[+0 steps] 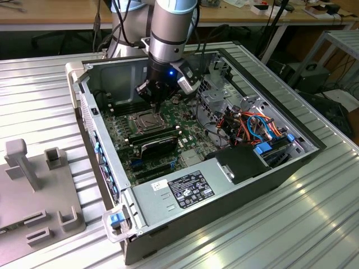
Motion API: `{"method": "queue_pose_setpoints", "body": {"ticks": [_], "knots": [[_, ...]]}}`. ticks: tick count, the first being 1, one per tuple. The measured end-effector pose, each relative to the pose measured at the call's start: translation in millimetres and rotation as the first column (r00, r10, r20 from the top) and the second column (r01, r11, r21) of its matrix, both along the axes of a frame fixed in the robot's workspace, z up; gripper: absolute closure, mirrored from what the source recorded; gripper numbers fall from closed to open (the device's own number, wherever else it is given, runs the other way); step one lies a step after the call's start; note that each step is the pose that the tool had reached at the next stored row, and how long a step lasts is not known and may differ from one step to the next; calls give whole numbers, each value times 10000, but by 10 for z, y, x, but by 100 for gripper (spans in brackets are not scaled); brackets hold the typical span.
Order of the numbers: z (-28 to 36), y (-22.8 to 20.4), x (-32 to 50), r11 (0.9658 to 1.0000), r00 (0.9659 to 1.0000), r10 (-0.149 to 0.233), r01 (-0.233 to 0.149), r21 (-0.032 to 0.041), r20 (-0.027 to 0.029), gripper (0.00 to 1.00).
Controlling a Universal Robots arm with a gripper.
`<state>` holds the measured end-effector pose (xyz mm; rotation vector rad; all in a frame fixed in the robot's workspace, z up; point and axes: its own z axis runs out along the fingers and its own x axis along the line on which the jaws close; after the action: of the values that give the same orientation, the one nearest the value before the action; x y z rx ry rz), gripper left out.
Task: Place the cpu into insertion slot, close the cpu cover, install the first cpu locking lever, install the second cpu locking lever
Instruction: 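Install the second cpu locking lever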
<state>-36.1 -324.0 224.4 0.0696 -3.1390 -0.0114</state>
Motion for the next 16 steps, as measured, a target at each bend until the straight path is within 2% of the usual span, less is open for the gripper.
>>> {"method": "queue_pose_setpoints", "body": {"ticks": [3, 5, 9, 13, 16], "knots": [[50, -22, 0, 10000, 10000, 0, 0, -14, 0, 89], [63, -39, 0, 10000, 10000, 0, 0, -20, 1, 89], [80, -92, 0, 10000, 10000, 0, 0, -80, 1, 89], [87, -173, 0, 9999, 10000, -1, 1, -126, 1, 89], [103, -272, 0, 9998, 10000, 1, -1, -179, 1, 89]]}}
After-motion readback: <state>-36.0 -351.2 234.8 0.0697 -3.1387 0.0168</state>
